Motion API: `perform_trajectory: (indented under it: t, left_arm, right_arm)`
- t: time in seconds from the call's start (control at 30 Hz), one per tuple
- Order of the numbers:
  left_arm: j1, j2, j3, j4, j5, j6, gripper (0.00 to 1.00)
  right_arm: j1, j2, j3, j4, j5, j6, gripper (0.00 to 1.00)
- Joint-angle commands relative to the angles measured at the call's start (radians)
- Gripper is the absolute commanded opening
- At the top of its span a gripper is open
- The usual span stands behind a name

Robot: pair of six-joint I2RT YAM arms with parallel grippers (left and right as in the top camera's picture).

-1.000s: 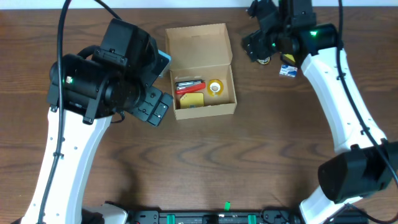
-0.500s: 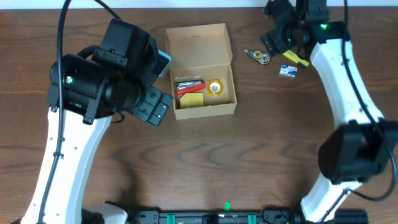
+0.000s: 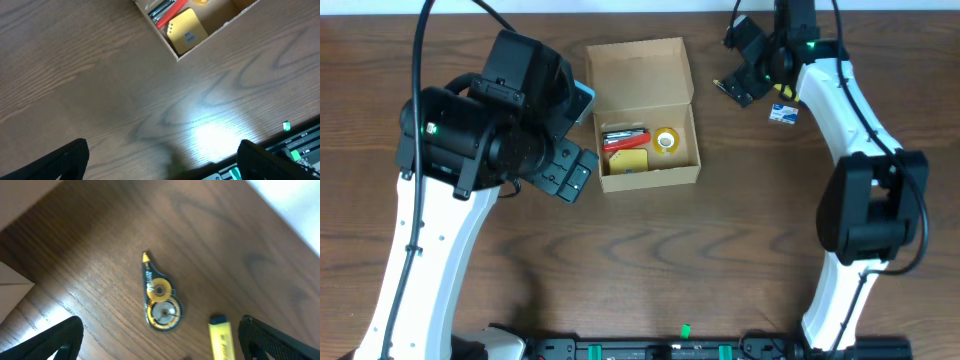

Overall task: Pack container
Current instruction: 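Move the right gripper back right toward the staples box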

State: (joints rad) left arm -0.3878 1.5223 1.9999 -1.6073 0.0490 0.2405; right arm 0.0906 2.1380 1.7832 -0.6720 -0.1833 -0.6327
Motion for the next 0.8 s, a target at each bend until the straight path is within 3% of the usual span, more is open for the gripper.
perform_trajectory:
  t: [0.0,0.37,0.43,0.63,0.77]
  left_arm:
    - [0.001,-0.010,0.016,-0.025,-0.004,0.007,0.95]
    - [0.001,-0.010,0.016,-0.025,-0.005,0.007,0.95]
    - [0.001,-0.010,0.016,-0.025,-0.005,0.007,0.95]
    - [0.001,-0.010,0.016,-0.025,-0.004,0.007,0.95]
    - [0.001,-0.010,0.016,-0.025,-0.005,0.007,0.95]
  right_arm:
    - [-0.010,0.041,0.010,0.009,-0.029,-0.028,0.99]
    - [-0.027,0.073,0.010,0.009,-0.014,0.022,0.99]
    - [-0.032,0.073,0.010,0.002,0.037,0.098,0.99]
    - [-0.058,0.072,0.010,-0.072,0.187,0.592,0.89]
    - [-0.071,0.072,0.010,-0.116,0.263,0.666,0.88]
